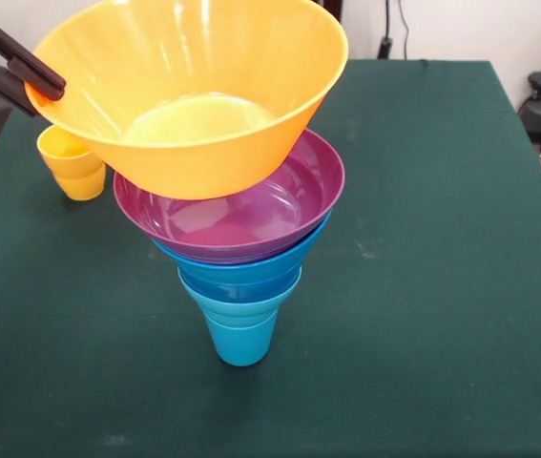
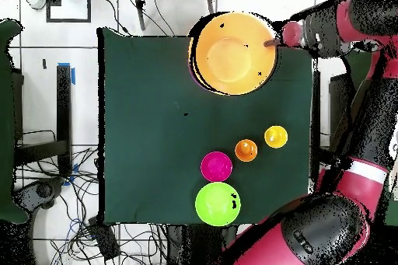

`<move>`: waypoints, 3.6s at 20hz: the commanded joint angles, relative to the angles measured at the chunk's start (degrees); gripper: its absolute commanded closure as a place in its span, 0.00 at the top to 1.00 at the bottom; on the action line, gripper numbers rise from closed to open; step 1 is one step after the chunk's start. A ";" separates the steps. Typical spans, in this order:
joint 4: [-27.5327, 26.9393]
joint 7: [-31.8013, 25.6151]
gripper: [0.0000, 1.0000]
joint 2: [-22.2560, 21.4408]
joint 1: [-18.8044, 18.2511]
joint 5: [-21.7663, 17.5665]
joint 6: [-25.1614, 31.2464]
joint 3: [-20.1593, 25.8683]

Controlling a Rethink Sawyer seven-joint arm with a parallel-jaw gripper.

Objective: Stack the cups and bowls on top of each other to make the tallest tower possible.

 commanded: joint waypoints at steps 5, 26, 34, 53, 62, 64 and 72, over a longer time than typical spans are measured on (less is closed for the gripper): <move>3.44 -17.78 0.00 -0.76 1.77 -1.28 -2.15 1.35; 10.45 -17.54 0.00 -2.33 -0.61 1.19 -8.65 0.34; 14.30 -16.95 0.00 -2.94 -1.67 1.24 -11.56 0.61; 18.64 -16.52 0.00 -4.00 -3.68 0.69 -13.99 1.47; 21.91 -16.62 0.00 -4.43 -5.01 0.90 -16.45 1.70; 22.45 -16.42 0.00 -4.57 -5.18 0.87 -16.82 1.79; 20.12 -15.93 0.00 -3.91 -3.87 0.37 -16.06 1.99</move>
